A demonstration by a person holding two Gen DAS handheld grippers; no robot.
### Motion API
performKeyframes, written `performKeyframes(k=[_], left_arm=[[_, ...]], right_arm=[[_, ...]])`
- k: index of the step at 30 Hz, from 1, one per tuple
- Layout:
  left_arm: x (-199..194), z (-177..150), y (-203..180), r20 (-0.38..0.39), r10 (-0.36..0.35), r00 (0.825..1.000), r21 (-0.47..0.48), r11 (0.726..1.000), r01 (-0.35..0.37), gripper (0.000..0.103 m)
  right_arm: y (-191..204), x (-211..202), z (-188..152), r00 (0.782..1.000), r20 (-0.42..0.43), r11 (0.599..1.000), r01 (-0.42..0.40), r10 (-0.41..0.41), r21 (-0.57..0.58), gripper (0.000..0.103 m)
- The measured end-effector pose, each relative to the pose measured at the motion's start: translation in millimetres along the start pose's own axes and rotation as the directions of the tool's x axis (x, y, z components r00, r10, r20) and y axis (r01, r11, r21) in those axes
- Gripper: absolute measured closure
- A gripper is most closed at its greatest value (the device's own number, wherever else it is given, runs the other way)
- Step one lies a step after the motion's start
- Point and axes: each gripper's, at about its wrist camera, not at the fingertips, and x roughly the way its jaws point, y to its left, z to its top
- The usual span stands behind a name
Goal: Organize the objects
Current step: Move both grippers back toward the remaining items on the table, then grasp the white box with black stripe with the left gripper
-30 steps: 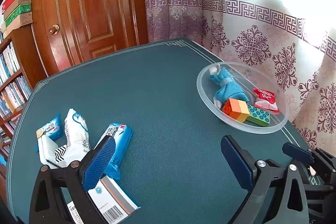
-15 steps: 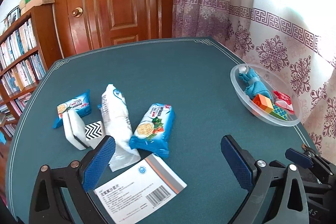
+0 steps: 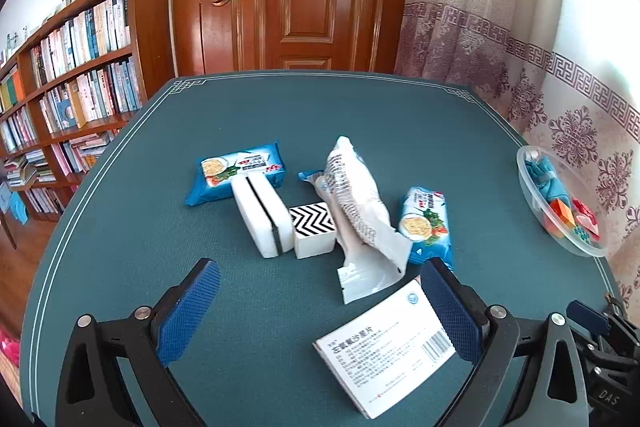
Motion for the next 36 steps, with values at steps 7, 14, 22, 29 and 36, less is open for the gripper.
performKeyframes(k=[7,14,22,29,36], left_arm=[[8,7,35,-0.012,0.039,0.999,-0.083,0.996,-0.040,0.001],[25,22,54,-0.035,0.077,0.996,-0.140,0.987,-0.081,0.001],[49,37,54,-0.054,0.096,0.994,-0.169,0.980,-0.104,0.001],[72,41,51,-0.066,0.132,0.989,-0.169,0.975,-0.142,0.008],[80,37,58,-0.101,0.041,0.994,-0.186,0.981,-0.059,0.036]], right_arm=[[11,5,0,1.000,-0.010,1.000,-0.010,0.010,-0.021,0.037],[13,10,0,1.000,-0.021,1.000,-0.015,0.015,-0.025,0.037],[9,15,1,0.999,-0.030,1.000,-0.014,0.014,-0.014,0.037],[8,21,1,0.999,-0.045,1.000,-0.006,0.006,-0.011,0.037],[13,28,4,0.998,-0.056,1.000,0.000,-0.002,-0.024,0.037]])
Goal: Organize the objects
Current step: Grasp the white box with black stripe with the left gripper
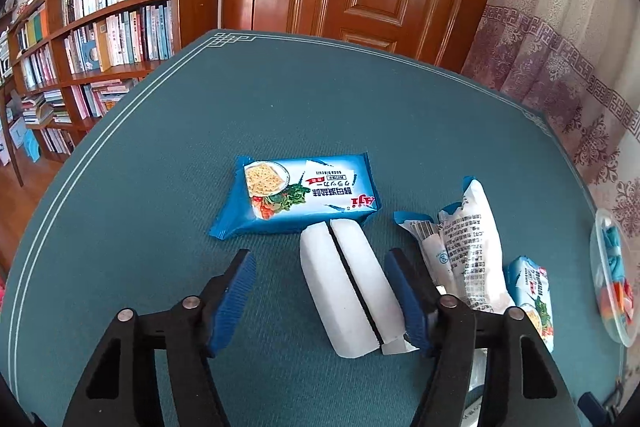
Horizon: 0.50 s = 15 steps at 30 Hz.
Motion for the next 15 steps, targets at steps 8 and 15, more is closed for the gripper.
performKeyframes(k=[8,15], left_arm=[[-13,0,5,0.006,-0.098,0.995,-0.006,0.995,0.098,0.067],[-30,2,14,0.049,-0.143,0.989,-0.031,0.989,0.144,0.069]], right_arm=[[13,6,14,1.000,0.009,1.000,-0.008,0.008,-0.023,0.037],[27,16,39,0.999,0.023,0.999,-0.048,0.048,-0.013,0.037]])
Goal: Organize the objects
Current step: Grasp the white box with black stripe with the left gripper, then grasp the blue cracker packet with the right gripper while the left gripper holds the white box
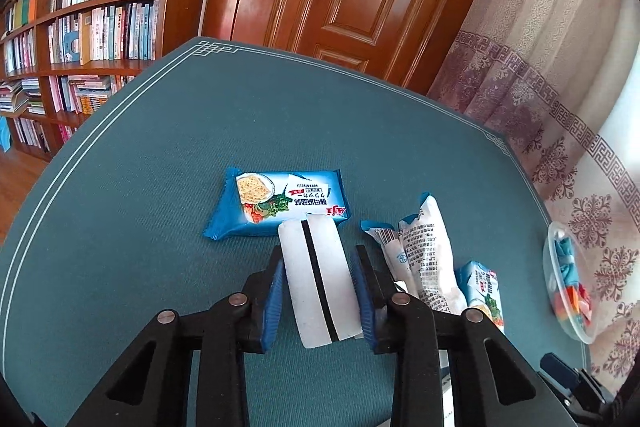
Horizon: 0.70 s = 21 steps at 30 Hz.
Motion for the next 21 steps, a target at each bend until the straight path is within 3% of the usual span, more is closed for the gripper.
performKeyframes(k=[13,21], left_arm=[[-13,1,5,0.046,0.015,0.999,-0.003,1.000,-0.015,0.069],[-15,0,5,0.055,0.008,0.998,-0.011,1.000,-0.008,0.069]], right_arm=[[31,54,49,0.999,-0.033,0.999,-0.034,0.034,0.024,0.037],[49,84,53,0.997,-0.079,1.000,0.003,-0.006,-0.029,0.033]])
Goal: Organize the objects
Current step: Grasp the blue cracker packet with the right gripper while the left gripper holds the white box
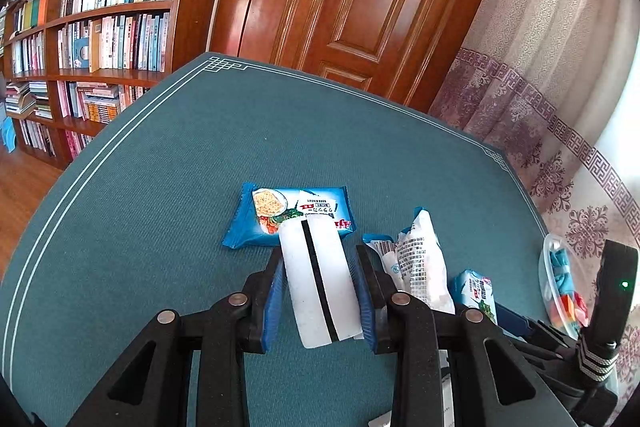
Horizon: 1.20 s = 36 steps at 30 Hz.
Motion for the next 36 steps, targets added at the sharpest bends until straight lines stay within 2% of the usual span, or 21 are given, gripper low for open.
performKeyframes(k=[10,17,21,24,28,29,32,36], left_arm=[[1,-1,-1,-0.007,-0.016,1.000,0.003,1.000,0.016,0.069],[0,-3,-4,-0.007,-0.022,1.000,0.006,1.000,0.022,0.069],[0,-2,-3,-0.006,-0.024,1.000,0.001,1.000,0.024,0.069],[-1,-2,-1,-0.004,-0.026,1.000,-0.008,1.000,0.026,0.069],[-1,-2,0,-0.005,-0.028,1.000,-0.013,1.000,0.028,0.069],[-1,-2,0,-0.005,-0.028,1.000,-0.013,1.000,0.028,0.069],[-2,-2,0,-0.004,-0.030,1.000,-0.012,0.999,0.030,0.069],[-1,-3,-4,-0.004,-0.040,0.999,-0.005,0.999,0.040,0.069]], right_arm=[[-16,-7,-2,0.999,0.027,0.999,0.045,-0.046,0.023,0.033],[-19,-8,-2,0.999,0.025,0.999,0.047,-0.047,0.027,0.033],[-7,0,-2,0.998,0.004,0.998,0.056,-0.055,-0.013,0.033],[4,3,-5,0.995,0.016,0.993,0.100,-0.099,-0.070,0.033],[7,3,-9,0.992,0.027,0.989,0.124,-0.122,-0.086,0.033],[7,2,-10,0.992,0.030,0.988,0.129,-0.126,-0.089,0.035],[5,-1,-12,0.987,0.043,0.982,0.159,-0.156,-0.105,0.054],[-2,-6,-15,0.989,0.044,0.986,0.141,-0.138,-0.089,0.059]])
